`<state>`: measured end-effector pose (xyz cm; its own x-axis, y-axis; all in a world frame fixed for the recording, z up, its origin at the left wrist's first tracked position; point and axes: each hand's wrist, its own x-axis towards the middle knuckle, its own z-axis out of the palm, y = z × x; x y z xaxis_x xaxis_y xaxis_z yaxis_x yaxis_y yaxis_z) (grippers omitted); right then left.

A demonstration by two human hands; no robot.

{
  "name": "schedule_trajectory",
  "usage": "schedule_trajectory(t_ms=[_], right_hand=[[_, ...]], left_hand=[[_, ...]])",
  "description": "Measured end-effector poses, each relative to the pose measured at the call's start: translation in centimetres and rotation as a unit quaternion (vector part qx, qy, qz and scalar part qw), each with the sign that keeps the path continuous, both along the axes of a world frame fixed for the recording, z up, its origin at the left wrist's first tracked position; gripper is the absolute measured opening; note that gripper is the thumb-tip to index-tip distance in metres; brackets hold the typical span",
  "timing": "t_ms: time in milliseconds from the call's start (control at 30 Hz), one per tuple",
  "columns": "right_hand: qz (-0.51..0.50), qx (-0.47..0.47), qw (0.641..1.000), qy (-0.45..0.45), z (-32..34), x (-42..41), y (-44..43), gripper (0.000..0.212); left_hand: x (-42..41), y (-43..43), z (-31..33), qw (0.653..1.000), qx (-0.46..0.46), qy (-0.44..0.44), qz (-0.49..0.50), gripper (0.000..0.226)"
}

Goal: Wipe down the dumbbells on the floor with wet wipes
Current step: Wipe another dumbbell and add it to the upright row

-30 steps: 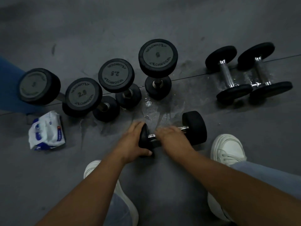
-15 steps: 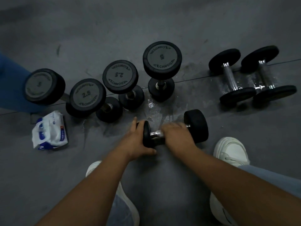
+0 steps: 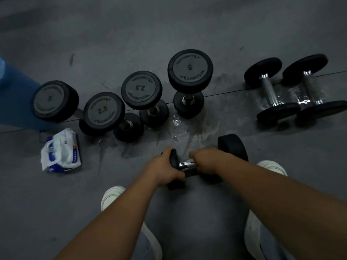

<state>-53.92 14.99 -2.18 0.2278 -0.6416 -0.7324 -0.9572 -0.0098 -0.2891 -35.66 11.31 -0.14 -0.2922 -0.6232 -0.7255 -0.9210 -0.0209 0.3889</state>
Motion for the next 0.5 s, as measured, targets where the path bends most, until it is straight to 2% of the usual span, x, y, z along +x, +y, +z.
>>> schedule_trajectory(t_ms=[133,200,267,300,433,500], right_hand=[[-0.082,-0.084,0.993,-0.029,0.9,-0.1,0.8,0.030],[-0.110,-0.153,0.982,0.019,1.4,-0.4,1.0,0.021],[-0.099,-0.177,0.974,0.106,1.9,0.3,1.4,0.020],[-0.099,-0.181,0.971,0.120,1.9,1.5,1.7,0.022],[-0.076,-0.220,0.972,0.022,1.7,4.8,2.5,0.020],[-0.169,-0.241,0.955,0.046,0.8,2.7,2.5,0.019]], left_hand=[[0.4,1.5,0.6,0.998,-0.040,0.028,0.050,0.120],[0.5,2.2,0.9,0.994,-0.083,0.049,0.053,0.105],[0.2,3.1,1.2,0.989,-0.134,0.045,0.033,0.085],[0.1,3.5,1.3,0.989,-0.140,0.034,0.026,0.079],[-0.3,3.5,1.2,0.993,-0.121,-0.004,-0.005,0.075],[0.0,3.0,0.9,0.995,-0.097,-0.005,-0.024,0.091]])
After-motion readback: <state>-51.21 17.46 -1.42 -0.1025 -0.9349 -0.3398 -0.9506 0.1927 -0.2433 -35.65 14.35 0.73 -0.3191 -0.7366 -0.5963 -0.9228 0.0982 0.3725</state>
